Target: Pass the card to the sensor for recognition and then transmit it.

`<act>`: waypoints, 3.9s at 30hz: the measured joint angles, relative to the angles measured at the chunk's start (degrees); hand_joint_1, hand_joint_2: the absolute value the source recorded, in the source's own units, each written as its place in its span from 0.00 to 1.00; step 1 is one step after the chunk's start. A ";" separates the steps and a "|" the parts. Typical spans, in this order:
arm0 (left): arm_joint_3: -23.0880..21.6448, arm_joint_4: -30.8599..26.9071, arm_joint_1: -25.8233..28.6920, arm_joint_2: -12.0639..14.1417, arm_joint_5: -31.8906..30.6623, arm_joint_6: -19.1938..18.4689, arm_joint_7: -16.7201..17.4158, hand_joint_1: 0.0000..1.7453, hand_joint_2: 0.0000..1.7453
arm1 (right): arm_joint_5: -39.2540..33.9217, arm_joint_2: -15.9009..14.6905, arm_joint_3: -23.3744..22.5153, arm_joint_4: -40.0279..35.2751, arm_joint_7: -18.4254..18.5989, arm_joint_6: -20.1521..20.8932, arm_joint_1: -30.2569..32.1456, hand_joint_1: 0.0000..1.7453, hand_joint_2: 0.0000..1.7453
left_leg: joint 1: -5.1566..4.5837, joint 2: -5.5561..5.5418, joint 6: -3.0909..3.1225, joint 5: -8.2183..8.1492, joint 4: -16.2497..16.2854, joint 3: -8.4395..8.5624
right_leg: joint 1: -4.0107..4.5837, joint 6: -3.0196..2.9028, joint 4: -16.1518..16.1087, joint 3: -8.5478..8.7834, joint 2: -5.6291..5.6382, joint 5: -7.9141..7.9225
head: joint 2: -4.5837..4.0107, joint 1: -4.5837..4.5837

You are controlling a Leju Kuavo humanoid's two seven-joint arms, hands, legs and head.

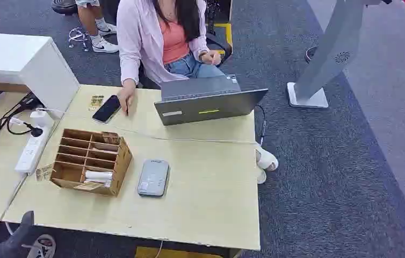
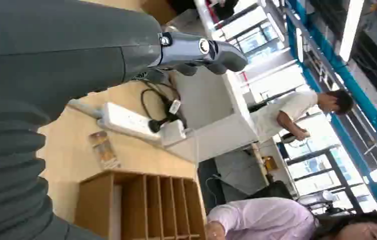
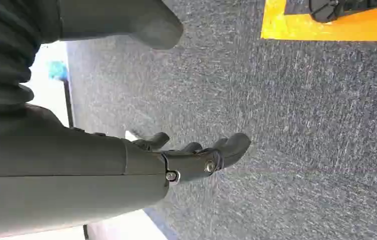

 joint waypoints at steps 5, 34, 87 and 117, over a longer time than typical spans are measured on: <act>-1.59 0.90 -2.72 1.27 -3.91 2.07 1.46 0.00 1.00 | 1.03 0.00 0.07 0.02 -0.02 0.11 -0.21 0.00 1.00 | -0.01 0.17 0.00 -0.02 0.01 0.04 | -0.03 0.01 0.03 -0.04 0.22 0.02 | 0.00 -0.26; -16.82 32.43 -37.61 9.98 -35.83 15.25 14.20 0.00 1.00 | 8.87 0.00 2.64 0.31 -0.31 2.62 -0.82 0.00 1.00 | -0.01 0.09 -0.03 0.07 0.03 -0.01 | 0.00 -0.05 0.05 -0.03 0.08 0.07 | 0.00 0.02; -31.87 71.17 -72.02 20.56 -66.90 28.87 25.99 1.00 1.00 | 18.80 0.00 7.58 0.83 -0.81 5.22 -1.22 0.00 1.00 | 0.00 0.08 -0.06 0.12 0.02 -0.05 | 0.01 -0.07 0.12 -0.03 0.10 0.09 | 0.00 0.00; -42.14 40.52 -47.81 10.93 -59.25 28.61 24.08 1.00 1.00 | 18.45 0.02 7.04 0.90 -0.72 4.33 -1.28 0.00 1.00 | -0.09 0.04 -0.05 0.09 0.05 -0.09 | 0.00 -0.06 0.07 -0.08 0.05 0.09 | 0.00 -0.02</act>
